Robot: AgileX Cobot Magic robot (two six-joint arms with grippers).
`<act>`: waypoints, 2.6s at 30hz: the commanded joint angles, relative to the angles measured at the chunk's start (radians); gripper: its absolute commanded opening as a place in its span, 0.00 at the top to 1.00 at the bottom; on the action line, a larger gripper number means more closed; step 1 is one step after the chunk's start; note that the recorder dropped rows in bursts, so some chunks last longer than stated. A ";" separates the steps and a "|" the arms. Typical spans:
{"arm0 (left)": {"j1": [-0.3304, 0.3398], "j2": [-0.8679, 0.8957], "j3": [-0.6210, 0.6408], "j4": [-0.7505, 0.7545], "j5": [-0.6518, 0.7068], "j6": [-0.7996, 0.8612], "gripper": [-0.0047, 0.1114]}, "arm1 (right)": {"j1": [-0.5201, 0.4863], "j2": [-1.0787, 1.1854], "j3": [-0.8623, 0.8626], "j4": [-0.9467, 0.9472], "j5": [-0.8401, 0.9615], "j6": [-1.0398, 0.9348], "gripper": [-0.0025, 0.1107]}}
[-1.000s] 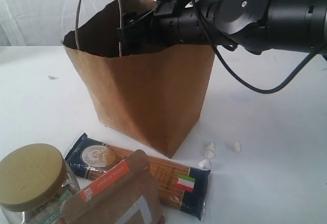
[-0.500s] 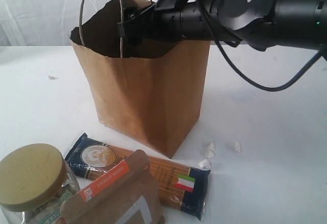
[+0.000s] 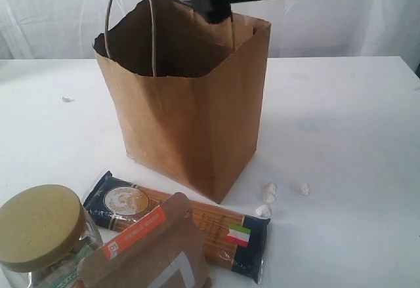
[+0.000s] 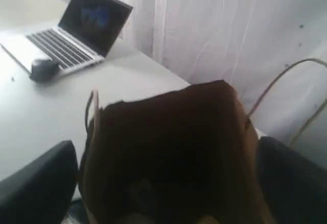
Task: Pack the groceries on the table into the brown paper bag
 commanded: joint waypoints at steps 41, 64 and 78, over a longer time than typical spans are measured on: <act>0.001 -0.004 0.004 -0.007 -0.005 -0.001 0.96 | -0.230 0.276 0.458 -0.552 0.009 0.593 0.95; 0.001 -0.004 0.004 -0.007 -0.005 -0.001 0.96 | -0.279 0.447 0.429 -0.539 -0.105 0.667 0.63; 0.001 -0.004 0.004 -0.007 -0.005 -0.001 0.96 | -0.279 0.471 0.429 -0.507 -0.103 0.667 0.81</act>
